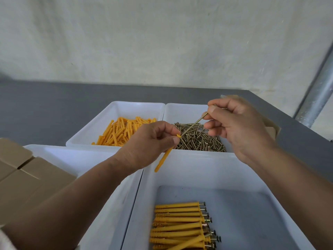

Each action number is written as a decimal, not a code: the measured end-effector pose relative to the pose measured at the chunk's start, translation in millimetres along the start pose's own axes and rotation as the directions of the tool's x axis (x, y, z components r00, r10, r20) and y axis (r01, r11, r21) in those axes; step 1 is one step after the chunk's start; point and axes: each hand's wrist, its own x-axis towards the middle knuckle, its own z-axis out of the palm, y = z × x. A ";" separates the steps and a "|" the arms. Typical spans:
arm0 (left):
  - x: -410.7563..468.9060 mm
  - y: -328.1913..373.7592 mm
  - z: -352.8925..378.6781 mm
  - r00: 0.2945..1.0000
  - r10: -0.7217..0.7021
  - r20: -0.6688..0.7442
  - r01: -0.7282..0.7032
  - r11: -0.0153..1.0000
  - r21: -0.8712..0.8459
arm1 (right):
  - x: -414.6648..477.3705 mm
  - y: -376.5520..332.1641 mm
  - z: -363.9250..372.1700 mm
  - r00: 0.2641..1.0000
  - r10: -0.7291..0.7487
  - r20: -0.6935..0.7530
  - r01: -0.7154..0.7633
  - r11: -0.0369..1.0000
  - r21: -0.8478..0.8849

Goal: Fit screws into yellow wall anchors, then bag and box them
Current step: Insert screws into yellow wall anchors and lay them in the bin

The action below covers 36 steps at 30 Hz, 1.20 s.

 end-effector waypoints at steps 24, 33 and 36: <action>-2.9 3.4 4.0 0.999 -0.008 0.041 0.006 0.998 0.070 | -7.3 18.3 4.9 0.975 0.070 0.212 -0.002 0.953 -0.303; -4.3 6.6 4.8 0.999 -0.016 0.051 0.009 0.990 0.143 | -18.5 13.7 12.4 0.899 -0.086 0.429 0.385 0.621 -0.683; -5.2 6.2 4.4 0.998 -0.022 0.053 0.014 0.988 0.151 | -21.5 10.9 11.9 0.832 -0.134 0.539 0.529 0.485 -0.697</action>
